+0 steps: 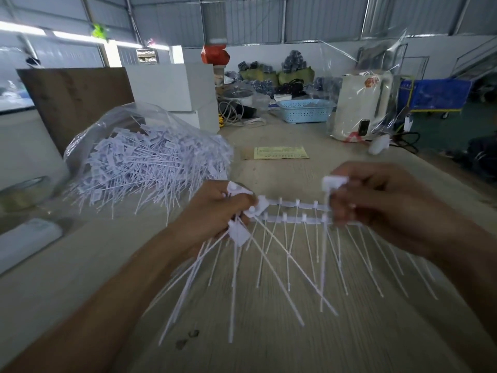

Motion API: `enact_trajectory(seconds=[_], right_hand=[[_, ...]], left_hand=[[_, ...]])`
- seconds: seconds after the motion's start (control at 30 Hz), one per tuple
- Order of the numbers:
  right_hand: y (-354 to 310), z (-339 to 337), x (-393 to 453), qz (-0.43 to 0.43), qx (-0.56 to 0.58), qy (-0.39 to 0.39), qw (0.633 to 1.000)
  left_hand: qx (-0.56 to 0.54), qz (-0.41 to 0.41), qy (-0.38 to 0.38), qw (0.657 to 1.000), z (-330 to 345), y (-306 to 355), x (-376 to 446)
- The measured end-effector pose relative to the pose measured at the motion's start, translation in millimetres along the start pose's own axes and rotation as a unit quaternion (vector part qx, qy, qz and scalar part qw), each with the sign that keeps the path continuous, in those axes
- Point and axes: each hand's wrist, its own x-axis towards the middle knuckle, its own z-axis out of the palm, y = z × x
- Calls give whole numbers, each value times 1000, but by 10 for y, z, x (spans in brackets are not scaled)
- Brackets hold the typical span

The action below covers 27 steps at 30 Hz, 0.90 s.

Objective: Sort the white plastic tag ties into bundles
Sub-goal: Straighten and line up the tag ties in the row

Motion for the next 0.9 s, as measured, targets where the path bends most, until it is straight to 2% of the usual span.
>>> enact_trajectory(seconds=[0.03,0.1,0.27,0.43,0.5,0.63,0.8,0.9], right_hand=[[66,126,51,33,-20,-26,999],[136,367,178,79,-48,-31,995],[182,650,451,100,-34,45,993],[276,997,698,106,45,120,986],[308,1154,852,84,-15,156,984],[402,1613,1256,18,-154,226,962],[515,2139,1752,-4,-250,237,939],[531,2386,2035,0,-258,245,935]], left_hand=[[35,17,14,999,52,44,16],[63,47,35,996,120,121,38],[17,57,111,992,116,168,51],[-42,23,190,981,-17,173,78],[-65,-21,242,968,-76,136,100],[-177,-118,340,916,-282,73,148],[-140,-149,386,900,-831,-103,163],[-136,-146,420,885,-1143,-195,217]])
